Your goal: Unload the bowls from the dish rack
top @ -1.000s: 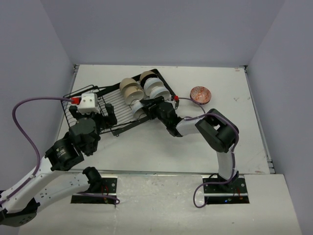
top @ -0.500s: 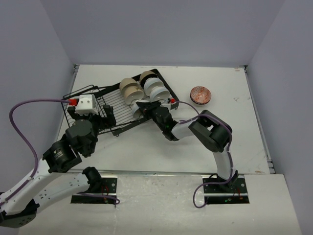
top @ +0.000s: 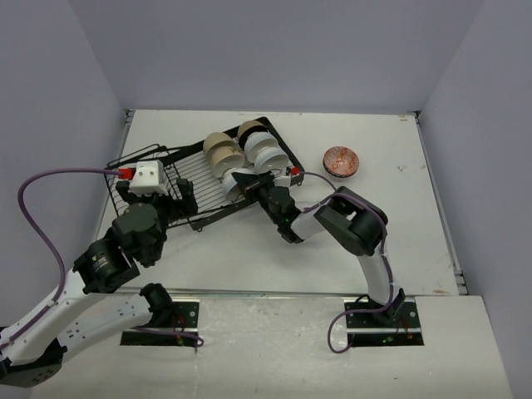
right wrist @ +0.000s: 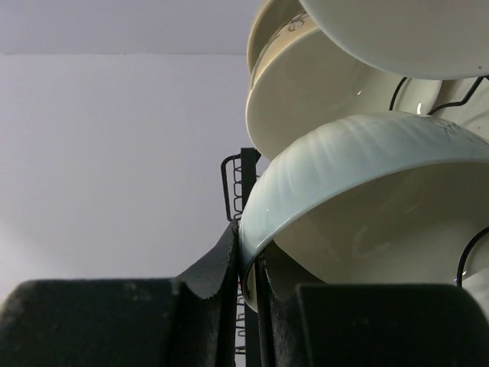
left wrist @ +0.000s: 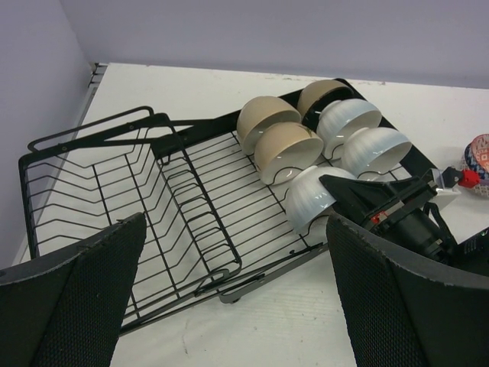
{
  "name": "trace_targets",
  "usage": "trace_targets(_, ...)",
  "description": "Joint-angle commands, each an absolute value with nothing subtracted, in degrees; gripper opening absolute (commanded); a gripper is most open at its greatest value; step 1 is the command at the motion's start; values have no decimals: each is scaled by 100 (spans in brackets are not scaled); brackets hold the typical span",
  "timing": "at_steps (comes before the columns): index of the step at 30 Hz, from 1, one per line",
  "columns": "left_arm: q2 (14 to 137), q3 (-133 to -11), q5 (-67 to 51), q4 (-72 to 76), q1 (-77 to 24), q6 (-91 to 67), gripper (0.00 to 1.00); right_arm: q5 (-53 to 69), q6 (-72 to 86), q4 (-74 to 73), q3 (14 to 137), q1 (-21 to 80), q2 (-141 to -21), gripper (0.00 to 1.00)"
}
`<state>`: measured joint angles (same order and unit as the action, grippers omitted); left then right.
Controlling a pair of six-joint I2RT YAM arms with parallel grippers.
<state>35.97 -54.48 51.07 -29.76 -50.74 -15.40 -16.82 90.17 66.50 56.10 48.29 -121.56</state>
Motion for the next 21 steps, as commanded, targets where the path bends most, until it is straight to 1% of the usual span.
trace_targets(1,3586,-5405,5106,-2742,-5036,-1459,100,-1583,8430,7978,5625,4887,-12278,0)
trace_targets(8,3603,-5388,5098,-2716,-5036,-1441,100,-775,7981,9043,5836,4816,-12525,0)
trace_targets(21,3428,-5344,5045,-2610,-5027,-1406,100,377,7287,9431,6021,4702,-11901,0)
